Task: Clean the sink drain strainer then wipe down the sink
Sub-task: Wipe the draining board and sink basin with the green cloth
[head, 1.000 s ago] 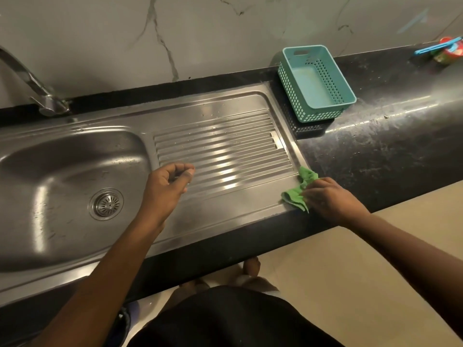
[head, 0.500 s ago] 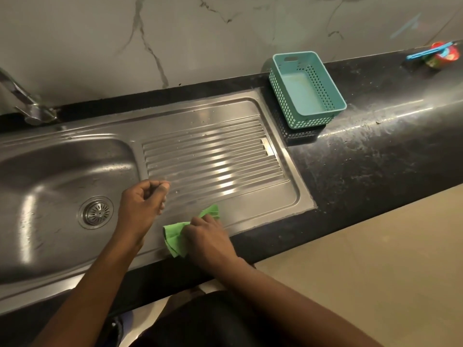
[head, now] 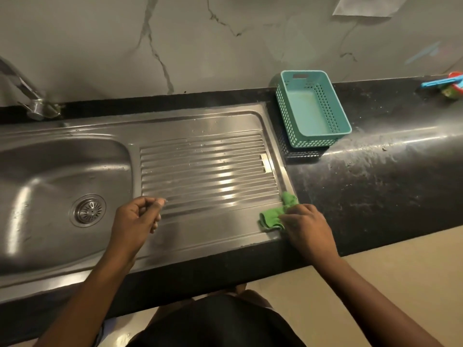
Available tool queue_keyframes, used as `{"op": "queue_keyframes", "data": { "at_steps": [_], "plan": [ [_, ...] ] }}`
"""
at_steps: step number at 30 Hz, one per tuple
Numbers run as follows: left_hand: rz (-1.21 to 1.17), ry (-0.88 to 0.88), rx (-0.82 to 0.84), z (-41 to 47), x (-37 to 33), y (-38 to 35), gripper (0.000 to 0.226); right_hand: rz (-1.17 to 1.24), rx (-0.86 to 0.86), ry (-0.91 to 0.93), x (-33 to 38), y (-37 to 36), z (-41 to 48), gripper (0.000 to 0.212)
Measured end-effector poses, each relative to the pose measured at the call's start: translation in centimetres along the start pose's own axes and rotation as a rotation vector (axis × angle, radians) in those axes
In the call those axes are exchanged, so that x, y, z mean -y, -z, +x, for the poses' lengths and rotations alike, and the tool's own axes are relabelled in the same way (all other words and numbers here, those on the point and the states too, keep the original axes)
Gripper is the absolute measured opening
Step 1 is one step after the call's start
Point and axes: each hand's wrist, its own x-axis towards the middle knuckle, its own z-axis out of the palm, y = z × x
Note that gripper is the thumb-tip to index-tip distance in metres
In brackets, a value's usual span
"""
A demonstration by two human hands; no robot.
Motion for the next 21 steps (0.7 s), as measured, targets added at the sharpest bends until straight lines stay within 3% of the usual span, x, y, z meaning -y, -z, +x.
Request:
{"op": "queue_keyframes", "data": {
  "at_steps": [4,7,13,19,21],
  "plan": [
    [-0.031,0.024,-0.017,-0.1,-0.7,-1.4,0.007,-0.168,0.054,0.093,-1.8,0.3,2.0,0.032],
    [-0.049,0.018,-0.043,-0.3,-1.4,-2.1,0.008,-0.194,0.003,0.148,-2.3,0.9,5.5,0.016],
    [-0.078,0.017,-0.090,-1.5,-1.9,-3.2,0.007,-0.196,0.002,0.176,-1.4,2.1,17.4,0.014],
    [-0.136,0.031,-0.143,-1.9,-1.9,-4.0,0.007,-0.230,-0.106,0.152,-0.6,2.1,26.3,0.019],
    [-0.148,0.024,-0.138,-1.9,-2.1,-4.3,0.016,-0.215,-0.119,0.132,-0.6,2.2,27.6,0.019]
  ]
}}
